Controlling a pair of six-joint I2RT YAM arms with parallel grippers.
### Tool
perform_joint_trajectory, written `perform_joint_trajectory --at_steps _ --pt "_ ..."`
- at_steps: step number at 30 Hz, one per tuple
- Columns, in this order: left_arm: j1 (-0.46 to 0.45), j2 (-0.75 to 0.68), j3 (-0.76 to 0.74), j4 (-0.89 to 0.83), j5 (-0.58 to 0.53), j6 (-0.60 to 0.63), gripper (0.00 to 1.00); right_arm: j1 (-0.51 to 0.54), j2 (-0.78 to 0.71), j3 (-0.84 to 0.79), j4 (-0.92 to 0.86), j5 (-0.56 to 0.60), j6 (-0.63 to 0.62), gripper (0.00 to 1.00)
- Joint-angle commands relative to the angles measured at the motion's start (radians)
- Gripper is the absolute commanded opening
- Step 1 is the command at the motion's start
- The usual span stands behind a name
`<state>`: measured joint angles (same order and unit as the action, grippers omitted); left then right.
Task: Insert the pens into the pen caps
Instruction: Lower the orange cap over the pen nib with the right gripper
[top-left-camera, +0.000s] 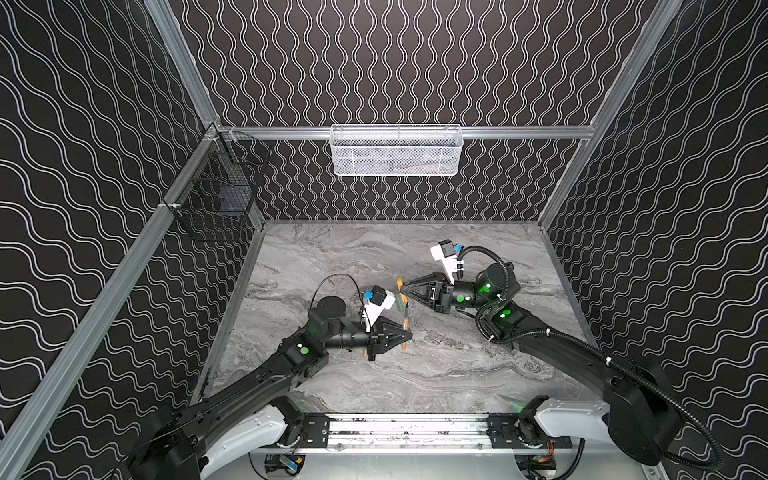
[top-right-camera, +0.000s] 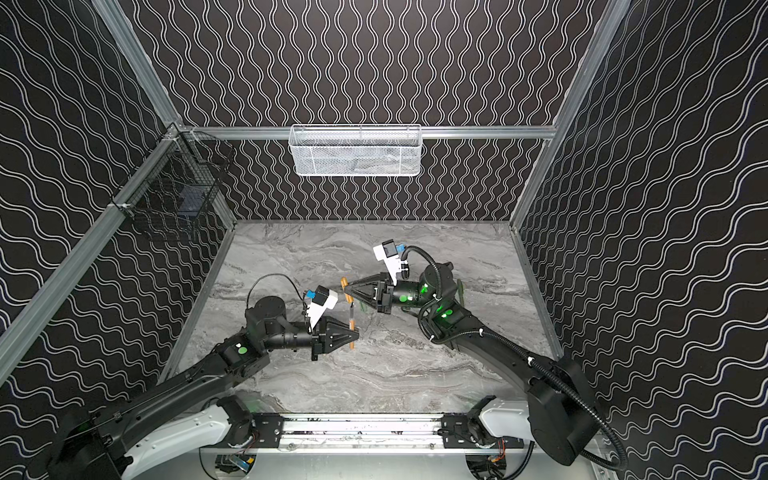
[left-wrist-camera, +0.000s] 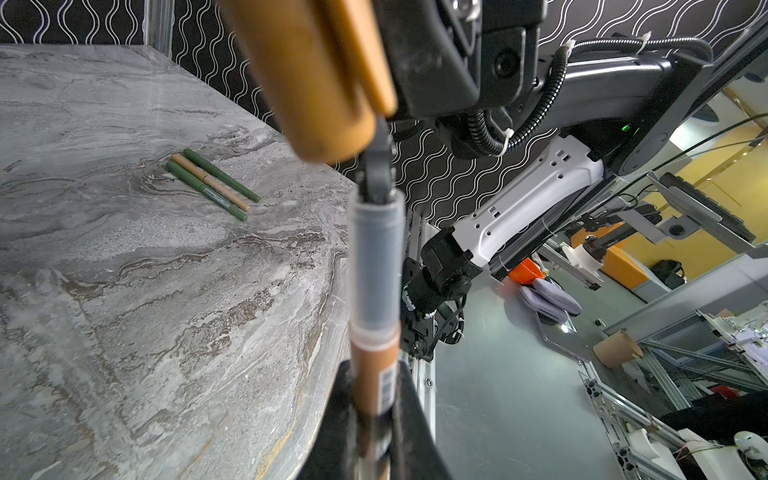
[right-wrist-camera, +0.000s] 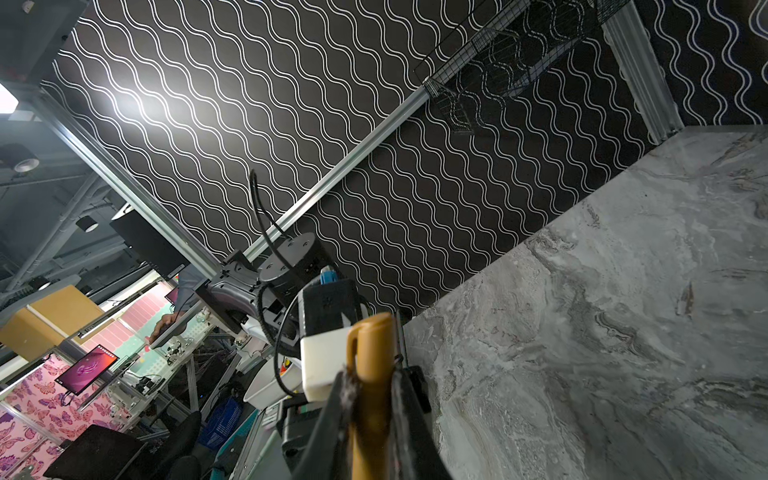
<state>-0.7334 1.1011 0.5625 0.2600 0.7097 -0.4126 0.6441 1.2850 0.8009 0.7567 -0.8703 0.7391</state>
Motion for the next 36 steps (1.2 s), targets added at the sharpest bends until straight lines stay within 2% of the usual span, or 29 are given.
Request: perform_joint_trajectory --at_steps 1,26,36 --pt "0.002 -0.003 0.005 -0.003 -0.024 0.015 0.00 0.006 0.001 0.008 0.059 -0.020 -0.002 0.11" --pt "0.003 -0.032 0.001 -0.030 -0.055 0.029 0.00 0.012 -0.001 0.008 0.067 -0.023 -0.007 0.11" --pt "0.007 -0.044 -0.004 0.009 -0.042 0.014 0.00 0.015 0.005 -0.013 0.097 -0.008 0.004 0.11"
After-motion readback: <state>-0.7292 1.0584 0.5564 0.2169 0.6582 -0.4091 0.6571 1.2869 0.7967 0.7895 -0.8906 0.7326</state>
